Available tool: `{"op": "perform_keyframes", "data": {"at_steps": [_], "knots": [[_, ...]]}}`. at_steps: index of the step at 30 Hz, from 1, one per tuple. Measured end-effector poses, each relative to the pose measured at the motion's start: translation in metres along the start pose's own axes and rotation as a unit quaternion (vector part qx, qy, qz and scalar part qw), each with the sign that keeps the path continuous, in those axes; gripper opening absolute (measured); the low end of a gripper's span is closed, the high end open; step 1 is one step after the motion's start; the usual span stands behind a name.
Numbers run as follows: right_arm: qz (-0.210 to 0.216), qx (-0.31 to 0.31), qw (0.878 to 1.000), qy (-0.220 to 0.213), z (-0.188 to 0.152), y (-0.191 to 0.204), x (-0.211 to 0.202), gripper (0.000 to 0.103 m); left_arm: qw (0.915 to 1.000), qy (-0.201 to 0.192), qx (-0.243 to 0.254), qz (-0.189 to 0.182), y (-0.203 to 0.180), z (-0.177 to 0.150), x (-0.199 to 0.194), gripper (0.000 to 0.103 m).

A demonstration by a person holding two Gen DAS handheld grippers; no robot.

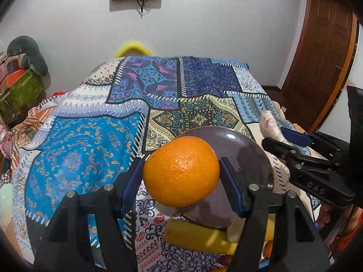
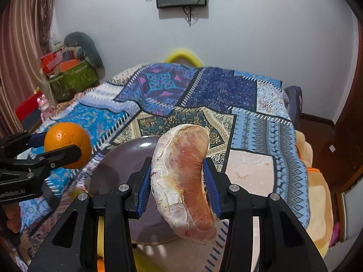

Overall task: Organize fruits
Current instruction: 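Carry the pomelo segment with the right gripper onto the brown plate and release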

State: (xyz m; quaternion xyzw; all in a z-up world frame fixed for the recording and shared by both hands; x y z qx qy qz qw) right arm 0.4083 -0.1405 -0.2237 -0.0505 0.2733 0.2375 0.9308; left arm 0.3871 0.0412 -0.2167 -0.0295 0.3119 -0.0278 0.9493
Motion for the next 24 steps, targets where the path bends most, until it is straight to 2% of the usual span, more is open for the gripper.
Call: {"op": "perform_keyframes", "data": {"at_steps": [5, 12, 24], "knots": [[-0.002, -0.004, 1.000, 0.028, -0.010, -0.002, 0.022, 0.040, 0.9994, 0.033, 0.004, -0.010, -0.001, -0.011, 0.026, 0.067], [0.000, 0.000, 0.998, 0.062, -0.022, -0.005, 0.046, 0.040, 0.9984, 0.055, -0.001, -0.012, 0.001, -0.021, 0.050, 0.067], [0.018, 0.007, 0.996, 0.086, -0.031, -0.003, 0.066, 0.042, 0.9975, 0.066, 0.018, -0.017, -0.004, -0.023, 0.059, 0.067]]}}
Point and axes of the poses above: each gripper's, at about its wrist camera, not at the fingertips, and x roughly the way its jaws point, y to its left, z to its top, the point moved 6 cm from there along x, roughly the way its jaws point, and after that the axes turned 9 degrees about -y, right-handed, at the moved point
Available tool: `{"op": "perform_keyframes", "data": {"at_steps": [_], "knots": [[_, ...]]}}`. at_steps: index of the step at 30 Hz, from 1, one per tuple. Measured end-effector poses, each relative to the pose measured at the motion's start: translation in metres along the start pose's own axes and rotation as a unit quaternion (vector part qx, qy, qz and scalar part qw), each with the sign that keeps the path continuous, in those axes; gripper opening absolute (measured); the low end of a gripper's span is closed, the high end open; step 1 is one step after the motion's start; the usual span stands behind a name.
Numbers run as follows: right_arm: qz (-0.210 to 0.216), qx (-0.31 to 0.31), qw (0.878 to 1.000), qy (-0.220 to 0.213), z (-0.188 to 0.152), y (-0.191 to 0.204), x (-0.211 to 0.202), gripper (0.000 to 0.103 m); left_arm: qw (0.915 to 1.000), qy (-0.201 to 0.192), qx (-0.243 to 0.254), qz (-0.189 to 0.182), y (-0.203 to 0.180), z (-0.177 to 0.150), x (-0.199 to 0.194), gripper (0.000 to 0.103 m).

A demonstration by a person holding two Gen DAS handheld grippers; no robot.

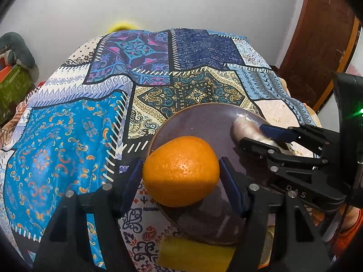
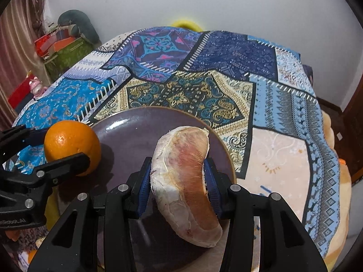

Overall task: Organize fruits
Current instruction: 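Carry the pomelo segment with the right gripper onto the brown plate and release, then grasp the thicker yellow cylinder with the right gripper and lift it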

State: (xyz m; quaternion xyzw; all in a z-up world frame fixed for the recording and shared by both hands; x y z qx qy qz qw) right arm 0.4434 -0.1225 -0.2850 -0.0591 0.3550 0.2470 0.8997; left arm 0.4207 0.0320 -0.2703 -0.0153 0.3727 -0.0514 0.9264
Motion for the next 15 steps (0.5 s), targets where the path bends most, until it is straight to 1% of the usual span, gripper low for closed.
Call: {"op": "perform_keyframes", "data": {"at_steps": [3, 6, 8, 11, 15], "knots": [[0.007, 0.007, 1.000, -0.005, 0.000, 0.002, -0.003, 0.042, 1.0000, 0.003, -0.002, -0.001, 0.001, -0.001, 0.000, 0.067], [0.002, 0.001, 1.000, -0.010, 0.002, 0.003, -0.010, 0.042, 0.9999, 0.007, -0.012, -0.005, 0.002, -0.001, -0.004, 0.068], [0.004, 0.003, 1.000, -0.014, 0.004, 0.003, -0.017, 0.042, 0.9998, 0.001, -0.017, -0.014, 0.000, 0.000, -0.011, 0.069], [0.005, 0.002, 1.000, -0.021, 0.006, 0.005, -0.029, 0.042, 0.9997, -0.016, -0.013, -0.009, -0.001, 0.006, -0.028, 0.071], [-0.001, -0.011, 0.999, -0.036, 0.008, 0.010, -0.052, 0.045, 0.9995, -0.028, -0.017, -0.005, 0.000, 0.009, -0.051, 0.072]]}}
Point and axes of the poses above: each gripper's, at about its wrist camera, not at the fingertips, and x roughly the way its jaws point, y to its left, z to its top, the point moved 6 cm from there along x, roughly the way its jaws point, and after that the axes turned 9 degrees about -y, right-handed, at the moved point
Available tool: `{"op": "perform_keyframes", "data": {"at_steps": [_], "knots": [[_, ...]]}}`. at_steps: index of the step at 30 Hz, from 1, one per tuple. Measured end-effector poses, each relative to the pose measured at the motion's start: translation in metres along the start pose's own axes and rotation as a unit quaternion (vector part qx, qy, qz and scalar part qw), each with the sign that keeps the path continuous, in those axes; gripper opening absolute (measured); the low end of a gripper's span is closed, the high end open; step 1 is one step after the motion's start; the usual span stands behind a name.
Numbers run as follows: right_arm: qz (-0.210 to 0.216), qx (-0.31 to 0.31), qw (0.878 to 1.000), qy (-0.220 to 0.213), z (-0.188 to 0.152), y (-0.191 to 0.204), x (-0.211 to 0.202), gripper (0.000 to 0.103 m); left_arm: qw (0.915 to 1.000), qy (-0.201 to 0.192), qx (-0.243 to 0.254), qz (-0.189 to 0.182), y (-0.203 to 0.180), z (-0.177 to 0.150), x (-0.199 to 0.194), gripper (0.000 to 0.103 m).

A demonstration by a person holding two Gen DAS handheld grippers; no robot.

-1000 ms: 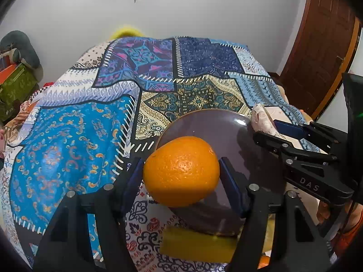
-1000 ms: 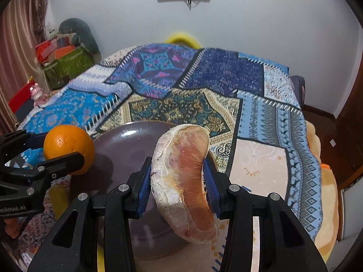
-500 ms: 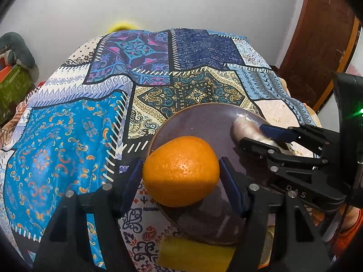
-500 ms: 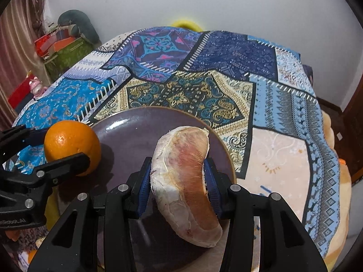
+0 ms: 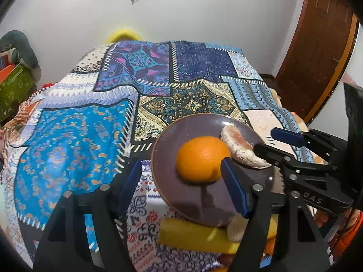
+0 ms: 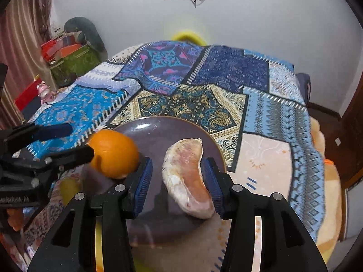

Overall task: Organize fruits
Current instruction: 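Grasp the thicker yellow cylinder with the right gripper and lift it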

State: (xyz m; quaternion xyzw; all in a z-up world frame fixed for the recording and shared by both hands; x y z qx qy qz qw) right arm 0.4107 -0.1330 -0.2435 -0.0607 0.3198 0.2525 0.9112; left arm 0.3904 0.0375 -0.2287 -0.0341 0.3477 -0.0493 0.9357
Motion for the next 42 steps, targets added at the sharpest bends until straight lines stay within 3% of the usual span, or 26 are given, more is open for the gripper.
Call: {"op": "perform_keyframes", "data": {"at_steps": [8, 11, 16, 26, 33, 37, 42], "knots": [[0.007, -0.020, 0.999, -0.031, -0.003, 0.020, -0.054, 0.055, 0.9997, -0.013, 0.004, 0.020, 0.009, -0.008, -0.048, 0.077], [0.012, -0.027, 0.999, -0.033, -0.009, 0.029, -0.068, 0.056, 0.9995, -0.018, 0.004, 0.026, 0.012, -0.016, -0.062, 0.083], [0.025, -0.031, 0.999, -0.024, -0.028, 0.043, -0.079, 0.060, 0.9995, -0.009, 0.004, 0.029, 0.013, -0.037, -0.079, 0.085], [0.038, -0.021, 0.998, 0.039, -0.072, 0.048, -0.054, 0.060, 0.9986, 0.039, 0.001, 0.034, 0.016, -0.081, -0.073, 0.088], [0.054, -0.011, 0.996, 0.071, -0.083, 0.048, -0.033, 0.061, 0.9976, 0.061, 0.010, 0.031, 0.007, -0.096, -0.062, 0.088], [0.057, -0.026, 0.996, 0.065, -0.082, 0.052, -0.032, 0.060, 0.9973, 0.069, 0.009, 0.024, -0.001, -0.097, -0.057, 0.090], [0.060, -0.034, 0.996, 0.056, -0.084, 0.051, -0.038, 0.051, 0.9971, 0.071, 0.009, 0.028, -0.014, -0.095, -0.048, 0.097]]}}
Point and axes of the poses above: each gripper's, at about its wrist camera, not at the fingertips, and x roughly the way its jaws point, y to its left, z to its top, the point moved 6 cm from there along x, roughly the way its jaws point, and after that the axes turned 9 degrees about -y, right-handed, at the moved point
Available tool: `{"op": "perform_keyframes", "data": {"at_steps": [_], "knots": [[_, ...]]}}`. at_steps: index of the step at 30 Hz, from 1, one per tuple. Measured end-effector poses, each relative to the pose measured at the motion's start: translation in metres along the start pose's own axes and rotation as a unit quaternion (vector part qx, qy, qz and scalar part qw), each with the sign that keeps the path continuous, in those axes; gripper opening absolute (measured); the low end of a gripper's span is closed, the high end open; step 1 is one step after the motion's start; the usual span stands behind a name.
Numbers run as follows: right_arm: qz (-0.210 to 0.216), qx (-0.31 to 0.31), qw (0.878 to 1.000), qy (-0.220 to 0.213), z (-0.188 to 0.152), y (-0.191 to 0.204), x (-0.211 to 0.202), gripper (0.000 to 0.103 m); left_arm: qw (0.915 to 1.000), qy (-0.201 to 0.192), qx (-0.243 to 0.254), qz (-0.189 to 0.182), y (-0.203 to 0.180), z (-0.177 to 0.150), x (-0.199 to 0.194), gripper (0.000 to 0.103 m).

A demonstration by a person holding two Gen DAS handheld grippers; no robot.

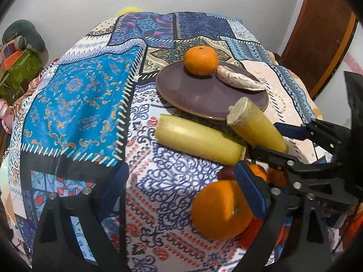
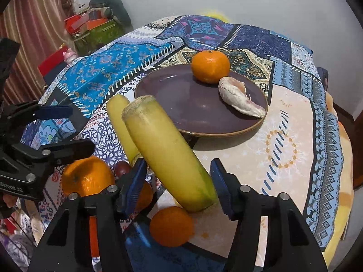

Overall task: Organize fruits
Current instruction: 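Grasp the thicker yellow cylinder with the right gripper and lift it, then grasp the thinner yellow cylinder with the left gripper while the right gripper holds the thicker one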

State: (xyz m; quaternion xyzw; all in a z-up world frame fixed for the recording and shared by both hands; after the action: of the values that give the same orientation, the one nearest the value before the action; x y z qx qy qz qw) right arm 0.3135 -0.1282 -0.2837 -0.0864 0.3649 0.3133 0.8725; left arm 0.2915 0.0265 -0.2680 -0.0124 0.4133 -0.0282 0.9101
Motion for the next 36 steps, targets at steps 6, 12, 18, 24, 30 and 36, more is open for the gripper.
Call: {"op": "perform_keyframes", "data": {"at_steps": [6, 12, 18, 24, 30, 36], "knots": [[-0.008, 0.014, 1.000, -0.015, 0.006, -0.009, -0.012, 0.037, 0.9997, 0.025, 0.002, -0.007, -0.019, 0.002, 0.020, 0.098], [-0.032, 0.029, 0.999, -0.030, 0.002, -0.028, -0.028, 0.036, 0.9994, 0.033, 0.008, 0.006, -0.026, 0.000, 0.037, 0.099], [-0.049, 0.050, 0.997, -0.044, -0.005, -0.045, -0.045, 0.036, 0.9995, 0.022, -0.013, 0.018, -0.005, 0.003, 0.032, 0.099], [-0.068, 0.052, 0.996, -0.015, -0.034, -0.060, -0.050, 0.035, 0.9966, 0.009, -0.017, 0.080, 0.045, 0.000, 0.014, 0.095], [-0.066, 0.057, 0.996, 0.009, -0.056, -0.068, -0.058, 0.035, 0.9949, 0.021, -0.054, 0.083, 0.081, -0.006, 0.001, 0.092], [-0.055, 0.069, 0.996, 0.009, -0.053, -0.070, -0.061, 0.035, 0.9982, 0.008, -0.047, 0.036, 0.045, 0.015, 0.000, 0.093]]}}
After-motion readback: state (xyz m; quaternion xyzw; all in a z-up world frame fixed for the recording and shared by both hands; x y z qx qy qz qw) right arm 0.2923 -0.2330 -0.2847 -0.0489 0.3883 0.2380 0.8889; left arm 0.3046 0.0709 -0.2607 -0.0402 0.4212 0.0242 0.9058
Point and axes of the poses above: each gripper's, at about its wrist camera, not at the fingertips, and x roughly the way its jaws point, y to its left, z to its top, the point moved 6 cm from there along x, roughly the way its jaws point, and after that the axes turned 9 degrees about -y, right-handed, at the moved point
